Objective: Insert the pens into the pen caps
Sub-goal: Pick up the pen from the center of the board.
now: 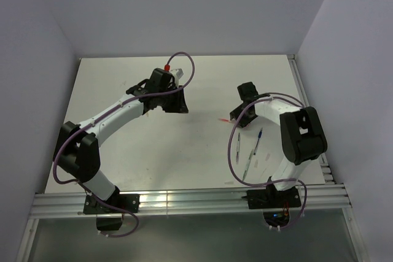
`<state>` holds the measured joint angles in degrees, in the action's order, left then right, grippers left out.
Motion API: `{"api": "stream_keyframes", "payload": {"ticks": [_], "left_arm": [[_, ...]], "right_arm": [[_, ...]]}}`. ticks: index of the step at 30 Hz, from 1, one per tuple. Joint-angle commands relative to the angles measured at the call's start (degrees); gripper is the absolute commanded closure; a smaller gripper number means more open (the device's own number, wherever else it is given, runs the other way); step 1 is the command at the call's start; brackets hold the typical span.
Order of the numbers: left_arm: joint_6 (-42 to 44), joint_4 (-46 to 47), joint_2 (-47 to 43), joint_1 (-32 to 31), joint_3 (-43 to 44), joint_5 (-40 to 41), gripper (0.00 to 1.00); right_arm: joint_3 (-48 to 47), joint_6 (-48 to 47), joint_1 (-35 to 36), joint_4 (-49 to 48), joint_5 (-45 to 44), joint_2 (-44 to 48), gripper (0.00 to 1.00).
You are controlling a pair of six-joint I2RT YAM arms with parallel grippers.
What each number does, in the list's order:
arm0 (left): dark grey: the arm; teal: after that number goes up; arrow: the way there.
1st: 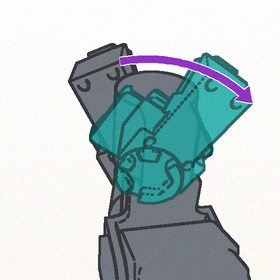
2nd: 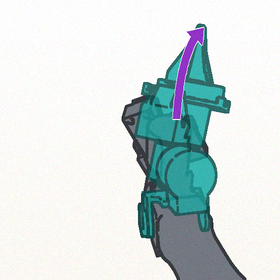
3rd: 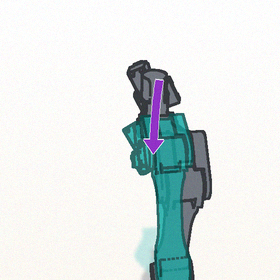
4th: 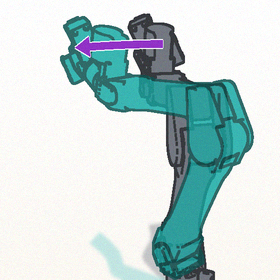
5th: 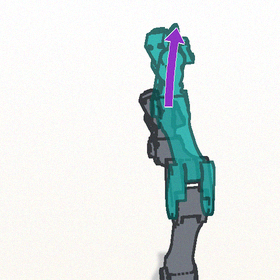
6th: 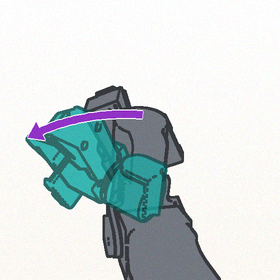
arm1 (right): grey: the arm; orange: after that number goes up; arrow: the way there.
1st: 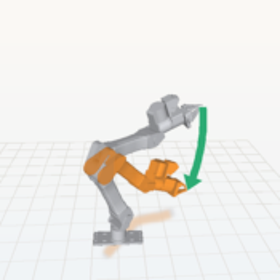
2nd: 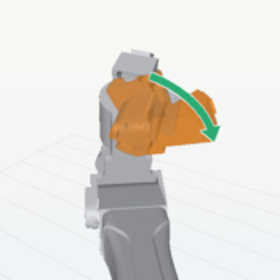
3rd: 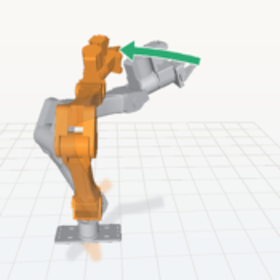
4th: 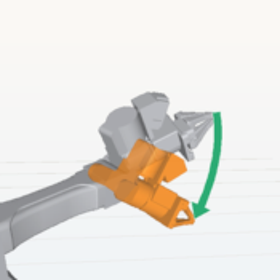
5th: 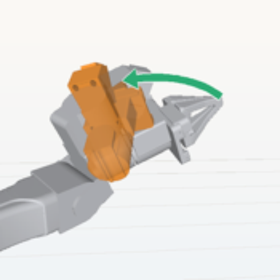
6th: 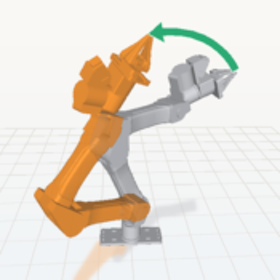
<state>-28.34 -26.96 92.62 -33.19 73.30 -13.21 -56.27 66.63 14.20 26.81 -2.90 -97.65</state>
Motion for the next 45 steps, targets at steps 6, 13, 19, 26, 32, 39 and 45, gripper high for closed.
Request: {"api": "stream_keyframes", "payload": {"ticks": [6, 13, 19, 26, 32, 39, 45], "left_arm": [[-0.40, 2.09, 0.81, 0.49, -0.09, -0.50, 0.65], [-0.31, 1.74, 1.42, 0.67, 0.09, -0.59, 0.66], [-0.75, 1.91, 1.86, 0.58, 0.35, -1.46, 0.66], [-1.19, 2.09, 1.69, 0.67, 0.27, -2.96, 0.66], [-1.37, 2.35, 1.51, 0.67, 0.18, -3.92, 0.66], [-1.81, 2.79, 1.95, 0.58, 0.00, -5.16, 0.65], [-2.07, 3.05, 2.57, 0.67, -0.17, -6.47, 0.65]], "right_arm": [[-4.55, -0.53, -0.84, 3.25, -1.15, -2.98, 0.56], [-6.66, -1.06, -1.10, 6.32, -0.45, -5.10, 0.58], [-8.85, -1.77, -1.36, 10.80, -0.88, -6.24, 0.62], [-10.44, -3.00, -1.36, 12.57, -0.53, -7.65, 0.67], [-9.30, -3.70, -1.36, 11.69, -0.09, -7.03, 0.73], [-8.77, -5.55, 0.65, 11.78, -0.44, -5.63, 0.85], [-6.84, -5.46, 1.97, 10.72, 1.14, -4.57, 0.90]]}}
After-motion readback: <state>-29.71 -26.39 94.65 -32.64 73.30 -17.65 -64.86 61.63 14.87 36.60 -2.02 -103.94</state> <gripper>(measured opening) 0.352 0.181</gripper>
